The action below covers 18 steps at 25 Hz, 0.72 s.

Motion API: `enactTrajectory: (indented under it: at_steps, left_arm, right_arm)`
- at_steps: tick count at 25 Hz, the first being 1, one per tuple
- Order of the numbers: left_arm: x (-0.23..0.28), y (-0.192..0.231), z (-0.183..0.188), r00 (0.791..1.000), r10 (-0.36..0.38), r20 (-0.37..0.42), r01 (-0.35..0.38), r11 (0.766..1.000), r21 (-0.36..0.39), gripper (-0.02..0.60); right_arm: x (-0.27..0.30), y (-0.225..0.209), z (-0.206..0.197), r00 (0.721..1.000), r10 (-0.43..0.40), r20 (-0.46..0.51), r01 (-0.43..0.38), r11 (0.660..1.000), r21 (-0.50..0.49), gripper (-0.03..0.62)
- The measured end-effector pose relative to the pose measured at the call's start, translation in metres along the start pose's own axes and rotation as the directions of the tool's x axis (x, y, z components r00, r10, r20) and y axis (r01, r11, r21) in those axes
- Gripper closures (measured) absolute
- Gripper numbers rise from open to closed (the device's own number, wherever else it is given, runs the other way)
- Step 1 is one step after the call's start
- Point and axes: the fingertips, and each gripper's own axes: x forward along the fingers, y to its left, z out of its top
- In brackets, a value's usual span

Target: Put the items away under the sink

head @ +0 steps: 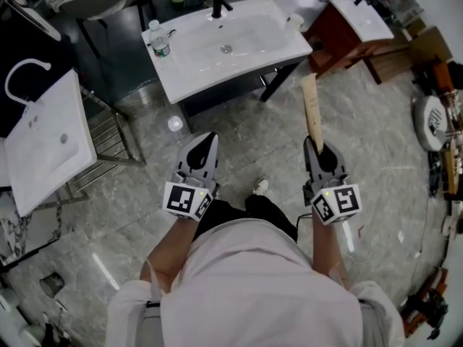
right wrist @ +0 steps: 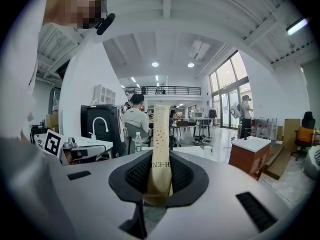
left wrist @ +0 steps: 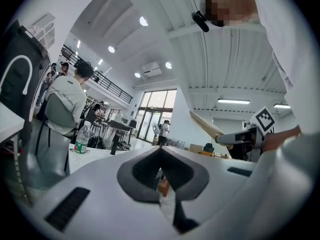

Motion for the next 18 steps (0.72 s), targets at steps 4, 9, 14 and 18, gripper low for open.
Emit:
enactTrajectory:
  at_steps: [4, 9, 14, 18]
  left_arm:
    - [0.019, -0.007, -0.002, 1.0, 0.008, 0.001, -0.008, 1.0, 0.009, 0.578]
    - [0.051, -0.02, -0.01, 0.999, 0.046, 0.003, -0.047, 0.999, 0.02, 0.578]
    - [0.09, -0.015, 0.0, 0.986, 0.158, 0.046, -0.161, 0.984, 0.069, 0.578]
    - [0.128, -0.02, -0.005, 0.975, 0.216, 0.048, -0.22, 0.971, 0.094, 0.578]
  right_arm:
    - [0.011, -0.018, -0.003, 1.0, 0.015, 0.008, -0.015, 1.0, 0.015, 0.523]
    - [0.024, -0.068, -0.014, 0.999, 0.044, -0.003, -0.044, 0.999, 0.018, 0.523]
    - [0.045, -0.125, -0.027, 0.994, 0.107, -0.037, -0.107, 0.994, -0.006, 0.523]
    - [0.07, -0.162, -0.039, 0.986, 0.157, -0.059, -0.156, 0.987, 0.022, 0.523]
